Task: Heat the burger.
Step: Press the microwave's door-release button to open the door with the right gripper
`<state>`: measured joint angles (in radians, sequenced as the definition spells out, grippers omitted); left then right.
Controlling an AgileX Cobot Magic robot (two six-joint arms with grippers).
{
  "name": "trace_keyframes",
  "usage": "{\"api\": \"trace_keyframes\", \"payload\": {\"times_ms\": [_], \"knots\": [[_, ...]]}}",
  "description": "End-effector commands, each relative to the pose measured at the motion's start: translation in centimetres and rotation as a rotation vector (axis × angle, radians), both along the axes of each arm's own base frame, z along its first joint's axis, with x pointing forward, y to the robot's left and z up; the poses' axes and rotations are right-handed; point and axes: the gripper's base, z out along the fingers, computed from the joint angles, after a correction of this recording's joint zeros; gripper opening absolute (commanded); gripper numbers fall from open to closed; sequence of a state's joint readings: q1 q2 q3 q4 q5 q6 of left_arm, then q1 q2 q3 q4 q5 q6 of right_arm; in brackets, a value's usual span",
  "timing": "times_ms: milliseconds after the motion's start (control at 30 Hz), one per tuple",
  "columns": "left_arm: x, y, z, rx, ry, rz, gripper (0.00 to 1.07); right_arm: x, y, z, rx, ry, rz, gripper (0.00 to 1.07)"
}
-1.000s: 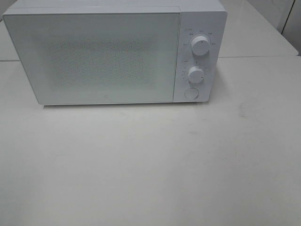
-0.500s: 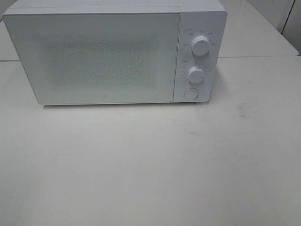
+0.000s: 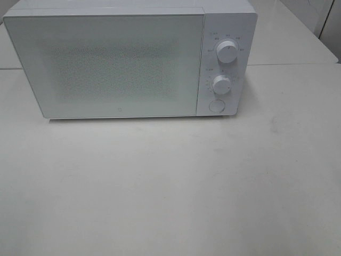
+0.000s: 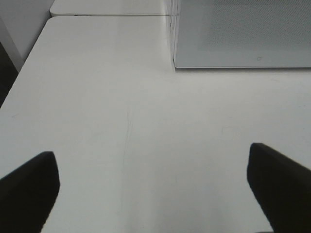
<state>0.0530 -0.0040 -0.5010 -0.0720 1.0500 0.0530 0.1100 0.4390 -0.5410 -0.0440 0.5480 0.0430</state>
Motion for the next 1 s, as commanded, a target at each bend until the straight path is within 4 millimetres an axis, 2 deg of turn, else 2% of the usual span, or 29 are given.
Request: {"api": "trace_keyframes", "payload": {"times_ms": [33,100,133,200,233,267,333,367,400,567,600,633,667,833,1000], "knots": [[-0.2,0.0,0.0,-0.001,-0.032,0.002,1.00,1.2,0.1,0.3,0.001,-0.023,0.002,0.76],[-0.2,0.0,0.0,-0.001,-0.032,0.002,1.00,2.7,0.3,0.2,0.002,-0.029,0.005,0.76],[-0.2,0.0,0.0,-0.001,-0.032,0.002,1.00,2.7,0.3,0.2,0.002,-0.029,0.005,0.76],[-0.2,0.0,0.0,-0.001,-0.032,0.002,1.00,4.3,0.5,0.0,0.003,-0.038,0.008,0.76],[-0.2,0.0,0.0,-0.001,-0.032,0.002,1.00,4.3,0.5,0.0,0.003,-0.038,0.008,0.76],[-0.2,0.0,0.0,-0.001,-0.032,0.002,1.00,5.3,0.7,-0.1,0.008,-0.045,0.008,0.76],[-0.2,0.0,0.0,-0.001,-0.032,0.002,1.00,5.9,0.7,-0.2,0.015,-0.052,0.007,0.76],[-0.2,0.0,0.0,-0.001,-0.032,0.002,1.00,6.9,0.9,-0.4,0.024,-0.069,0.007,0.76],[-0.2,0.0,0.0,-0.001,-0.032,0.002,1.00,6.9,0.9,-0.4,0.024,-0.069,0.007,0.76],[-0.2,0.0,0.0,-0.001,-0.032,0.002,1.00,10.0,1.3,-1.4,0.028,-0.093,0.014,0.76],[-0.2,0.0,0.0,-0.001,-0.032,0.002,1.00,10.0,1.3,-1.4,0.028,-0.093,0.014,0.76],[-0.2,0.0,0.0,-0.001,-0.032,0.002,1.00,11.1,1.4,-1.9,0.029,-0.098,0.016,0.76],[-0.2,0.0,0.0,-0.001,-0.032,0.002,1.00,11.1,1.4,-1.9,0.029,-0.098,0.016,0.76],[-0.2,0.0,0.0,-0.001,-0.032,0.002,1.00,13.6,1.7,-3.4,0.036,-0.151,0.025,0.76],[-0.2,0.0,0.0,-0.001,-0.032,0.002,1.00,14.2,1.8,-5.2,0.057,-0.239,0.025,0.76]]}}
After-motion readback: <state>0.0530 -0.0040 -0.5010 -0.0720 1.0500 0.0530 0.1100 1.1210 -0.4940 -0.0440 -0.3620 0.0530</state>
